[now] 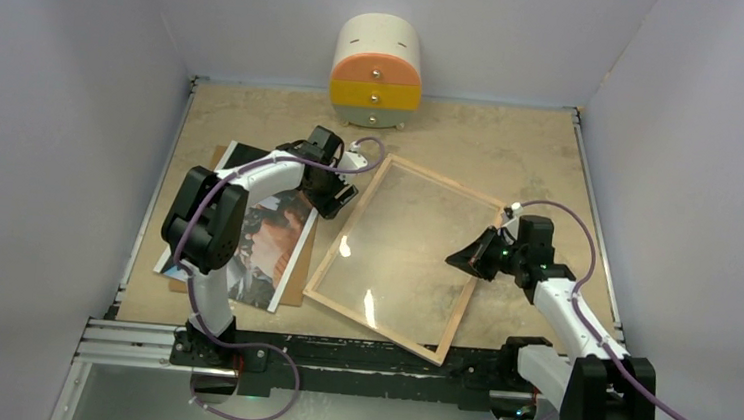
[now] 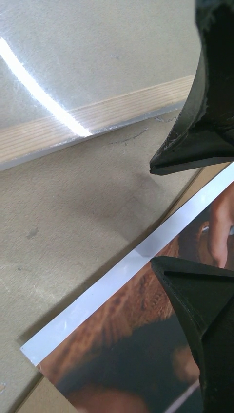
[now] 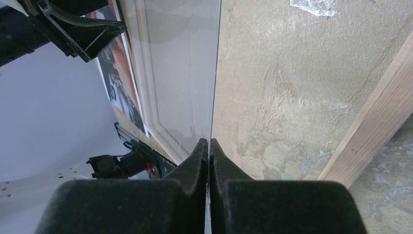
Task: Put the photo into the frame
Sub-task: Place the photo frame item in the photo frame.
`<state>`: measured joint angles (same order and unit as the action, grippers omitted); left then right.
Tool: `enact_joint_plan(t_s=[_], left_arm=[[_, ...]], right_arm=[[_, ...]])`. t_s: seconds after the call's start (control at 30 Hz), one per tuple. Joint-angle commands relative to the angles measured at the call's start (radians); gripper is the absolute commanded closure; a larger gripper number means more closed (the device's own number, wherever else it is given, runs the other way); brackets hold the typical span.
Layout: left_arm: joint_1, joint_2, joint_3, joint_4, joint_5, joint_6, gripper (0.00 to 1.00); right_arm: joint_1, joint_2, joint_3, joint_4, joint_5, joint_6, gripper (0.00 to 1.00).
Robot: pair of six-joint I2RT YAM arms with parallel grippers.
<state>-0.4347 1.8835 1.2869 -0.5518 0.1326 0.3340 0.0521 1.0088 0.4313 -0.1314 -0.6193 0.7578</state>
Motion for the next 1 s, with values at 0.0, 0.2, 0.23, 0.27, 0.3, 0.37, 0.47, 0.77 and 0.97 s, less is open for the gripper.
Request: enact_joint_plan(t_s=[0.0,0.2,0.23,0.27,0.3,0.37,0.47,0.77,0.97], left_arm=[[-0.007,0.007,0.012,0.032,-0.019,0.020,0.34],[-0.008,0.010,0.014,0.033,-0.022,0.024,0.34],[-0.009,0.011,0.014,0.033,-0.021,0.024,0.34],[-0.009,0.011,0.014,0.033,-0.021,0.025,0.34],[-0.009,0.010,0.013,0.034,-0.021,0.024,0.34],[-0.009,0.009,0.010,0.034,-0.020,0.025,0.34],[-0.010,0.008,0.008,0.035,-0.019,0.026,0.34],[-0.013,0.005,-0.001,0.038,-0.037,0.038,0.34],[-0.013,0.000,-0.001,0.038,-0.038,0.039,0.34]], right_arm=[[-0.001,0.014,0.053,-0.027,-0.002,-0.036,1.00],[-0.003,0.010,0.050,-0.062,0.006,-0.046,1.00],[-0.004,0.006,0.046,-0.061,0.008,-0.043,1.00],[-0.003,0.002,0.042,-0.057,0.009,-0.038,1.00],[-0.003,-0.003,0.038,-0.057,0.013,-0.035,1.00],[-0.003,-0.011,0.037,-0.058,0.020,-0.035,1.00],[-0.003,-0.029,0.037,-0.048,0.023,-0.025,1.00],[-0.006,-0.017,0.088,-0.128,0.058,-0.075,1.00],[-0.007,-0.027,0.075,-0.134,0.060,-0.078,1.00]])
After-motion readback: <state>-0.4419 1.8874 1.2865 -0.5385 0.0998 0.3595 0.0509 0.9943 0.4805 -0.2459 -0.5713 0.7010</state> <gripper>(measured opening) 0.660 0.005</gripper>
